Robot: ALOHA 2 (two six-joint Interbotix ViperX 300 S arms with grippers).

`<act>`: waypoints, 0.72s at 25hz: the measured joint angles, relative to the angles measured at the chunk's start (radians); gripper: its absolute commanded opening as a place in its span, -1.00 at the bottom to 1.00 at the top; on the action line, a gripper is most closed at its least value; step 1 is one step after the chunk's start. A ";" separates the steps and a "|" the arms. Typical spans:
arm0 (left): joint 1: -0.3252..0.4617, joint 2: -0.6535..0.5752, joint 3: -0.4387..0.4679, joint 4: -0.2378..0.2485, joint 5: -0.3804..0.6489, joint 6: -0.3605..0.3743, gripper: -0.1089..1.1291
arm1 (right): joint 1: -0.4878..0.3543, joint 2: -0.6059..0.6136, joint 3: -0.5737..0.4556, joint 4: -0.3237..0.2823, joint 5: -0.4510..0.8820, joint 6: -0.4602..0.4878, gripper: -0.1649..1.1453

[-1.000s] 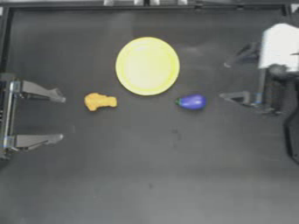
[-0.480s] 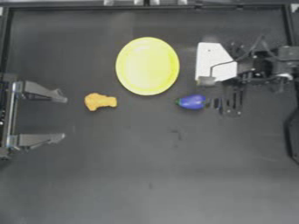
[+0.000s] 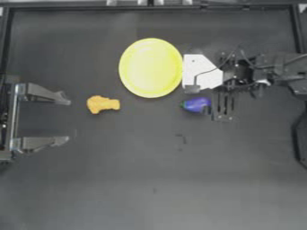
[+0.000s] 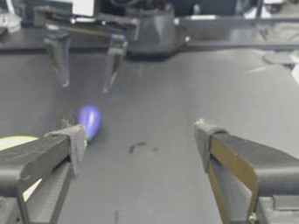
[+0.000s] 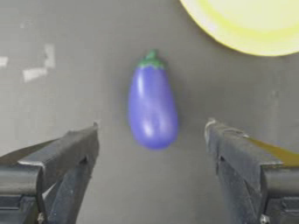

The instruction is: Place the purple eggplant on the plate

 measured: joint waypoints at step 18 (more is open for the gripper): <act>0.002 0.002 0.000 -0.002 0.002 0.000 0.83 | -0.031 0.137 0.031 0.017 -0.107 0.000 0.77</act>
